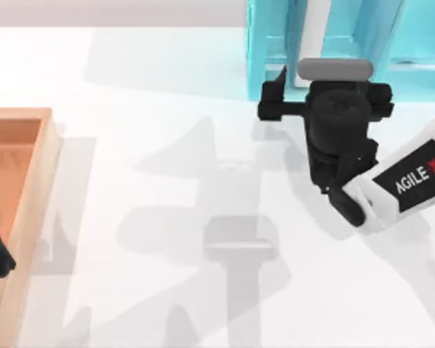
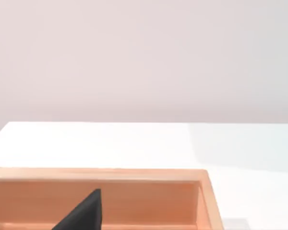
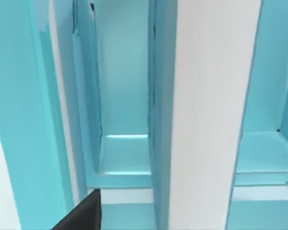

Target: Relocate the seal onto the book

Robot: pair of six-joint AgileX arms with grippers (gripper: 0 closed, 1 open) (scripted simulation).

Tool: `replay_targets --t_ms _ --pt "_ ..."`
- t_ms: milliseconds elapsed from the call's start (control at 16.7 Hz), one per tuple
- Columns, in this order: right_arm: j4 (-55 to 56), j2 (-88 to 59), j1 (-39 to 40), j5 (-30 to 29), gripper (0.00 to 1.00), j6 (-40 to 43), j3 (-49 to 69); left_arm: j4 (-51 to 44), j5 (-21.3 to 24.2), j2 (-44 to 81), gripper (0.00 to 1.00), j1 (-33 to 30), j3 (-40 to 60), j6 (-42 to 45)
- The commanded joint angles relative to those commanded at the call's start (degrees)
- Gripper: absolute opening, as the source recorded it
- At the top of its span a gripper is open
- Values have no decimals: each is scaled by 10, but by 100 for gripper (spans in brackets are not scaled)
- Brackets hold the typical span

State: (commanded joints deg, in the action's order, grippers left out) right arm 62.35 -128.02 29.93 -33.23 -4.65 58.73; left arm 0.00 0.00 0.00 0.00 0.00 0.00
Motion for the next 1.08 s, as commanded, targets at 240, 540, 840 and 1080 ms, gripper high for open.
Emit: replay_targets --t_ms 240,540,840,1080 --pt "-2 0 -3 1 100 0 -1 0 0 0 100 0 0 0" --pt "-35 -45 -21 20 100 3 82 0 0 0 100 0 0 0" --pt "-93 -114 -51 50 100 8 212 0 0 0 100 0 0 0" --pt "-118 -140 -65 63 100 10 264 0 0 0 100 0 0 0"
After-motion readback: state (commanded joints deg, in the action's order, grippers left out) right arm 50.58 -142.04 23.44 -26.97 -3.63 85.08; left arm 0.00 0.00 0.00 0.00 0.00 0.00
